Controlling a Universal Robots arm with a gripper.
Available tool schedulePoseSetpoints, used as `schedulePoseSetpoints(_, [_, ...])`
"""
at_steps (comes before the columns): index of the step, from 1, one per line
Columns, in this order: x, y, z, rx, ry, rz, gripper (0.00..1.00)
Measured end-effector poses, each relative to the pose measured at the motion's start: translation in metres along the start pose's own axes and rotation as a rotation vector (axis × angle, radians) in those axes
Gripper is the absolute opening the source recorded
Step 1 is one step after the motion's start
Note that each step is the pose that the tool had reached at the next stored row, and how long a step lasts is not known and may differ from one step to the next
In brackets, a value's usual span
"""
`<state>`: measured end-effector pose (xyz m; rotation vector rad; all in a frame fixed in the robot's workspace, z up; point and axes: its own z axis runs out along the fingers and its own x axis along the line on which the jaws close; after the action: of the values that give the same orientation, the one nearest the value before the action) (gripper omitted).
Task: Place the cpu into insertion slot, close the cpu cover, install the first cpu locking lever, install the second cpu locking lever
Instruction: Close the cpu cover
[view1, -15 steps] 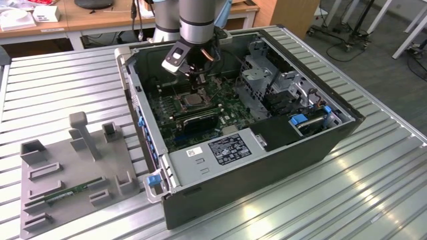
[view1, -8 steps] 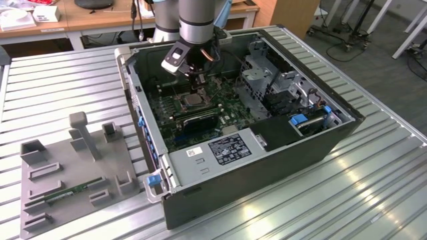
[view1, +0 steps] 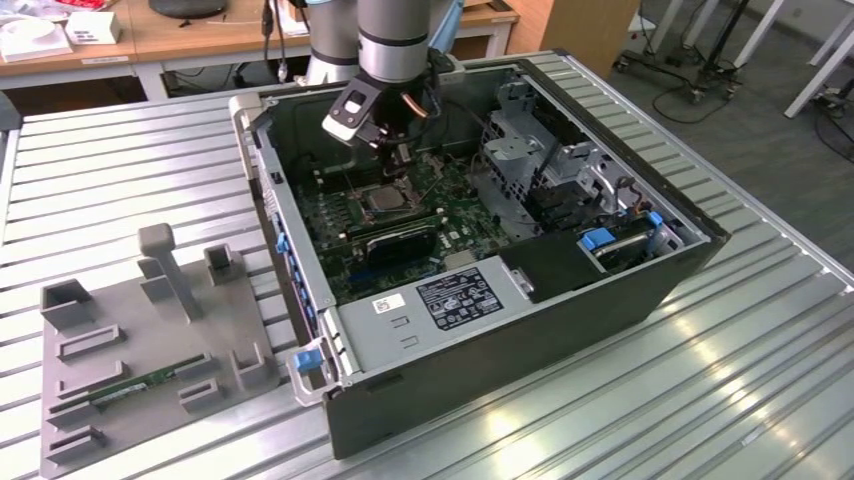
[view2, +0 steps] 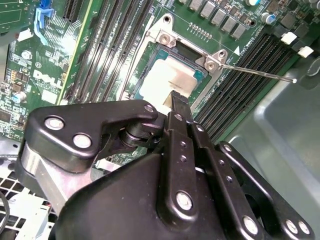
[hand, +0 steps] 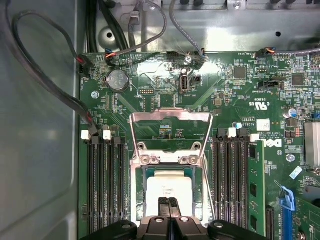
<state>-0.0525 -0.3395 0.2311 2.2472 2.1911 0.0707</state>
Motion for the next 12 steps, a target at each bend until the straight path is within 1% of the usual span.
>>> schedulePoseSetpoints(12, [0.0003,0.0003,-0.0096,-0.0001,0.0001,0.000,0.11])
